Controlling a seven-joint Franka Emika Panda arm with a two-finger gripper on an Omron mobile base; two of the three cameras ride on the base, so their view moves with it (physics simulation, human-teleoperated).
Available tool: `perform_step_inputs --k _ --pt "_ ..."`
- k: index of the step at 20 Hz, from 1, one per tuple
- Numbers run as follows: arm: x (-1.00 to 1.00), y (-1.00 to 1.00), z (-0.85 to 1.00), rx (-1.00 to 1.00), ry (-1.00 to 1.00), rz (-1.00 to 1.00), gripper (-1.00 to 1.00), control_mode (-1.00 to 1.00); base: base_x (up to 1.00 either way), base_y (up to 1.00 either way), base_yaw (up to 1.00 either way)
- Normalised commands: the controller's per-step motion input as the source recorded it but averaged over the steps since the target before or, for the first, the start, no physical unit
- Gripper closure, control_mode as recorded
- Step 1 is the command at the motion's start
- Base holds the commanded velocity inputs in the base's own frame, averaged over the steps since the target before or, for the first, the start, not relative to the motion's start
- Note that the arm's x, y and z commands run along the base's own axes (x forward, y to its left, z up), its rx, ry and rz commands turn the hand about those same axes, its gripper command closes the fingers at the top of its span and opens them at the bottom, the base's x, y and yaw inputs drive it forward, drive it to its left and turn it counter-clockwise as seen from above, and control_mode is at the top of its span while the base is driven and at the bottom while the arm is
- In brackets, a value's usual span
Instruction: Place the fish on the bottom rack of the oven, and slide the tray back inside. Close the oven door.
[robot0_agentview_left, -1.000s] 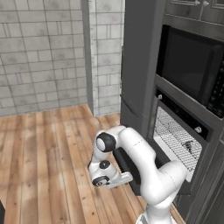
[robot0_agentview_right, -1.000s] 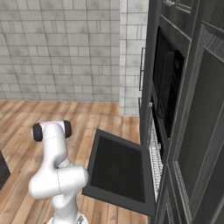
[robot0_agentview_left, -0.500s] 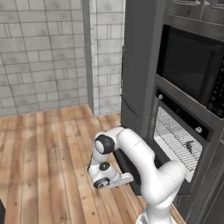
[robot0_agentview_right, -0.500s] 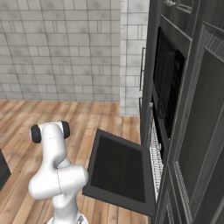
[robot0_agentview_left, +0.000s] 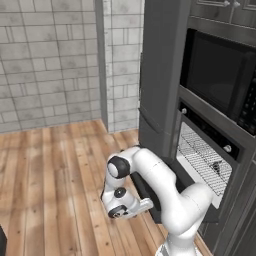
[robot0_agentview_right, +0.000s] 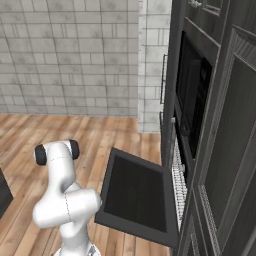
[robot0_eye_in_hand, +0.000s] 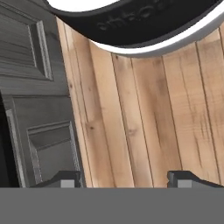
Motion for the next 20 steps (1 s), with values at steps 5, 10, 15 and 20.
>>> perform_step_inputs --k 5,10,15,20 --pt "0.74 1.00 -0.60 -0.84 -0.01 -0.03 -1.00 -1.00 0.00 0.00 0.00" --pt "0.69 0.93 -0.27 -0.97 -0.27 -0.15 -1.00 -1.00 0.00 0.00 0.00" --pt "0.68 0.78 0.00 -1.00 -0.49 -0.24 -1.00 -1.00 0.00 0.00 0.00" --pt "0.78 0.65 0.00 -1.00 -0.46 -0.28 -1.00 -1.00 0.00 0.00 0.00"
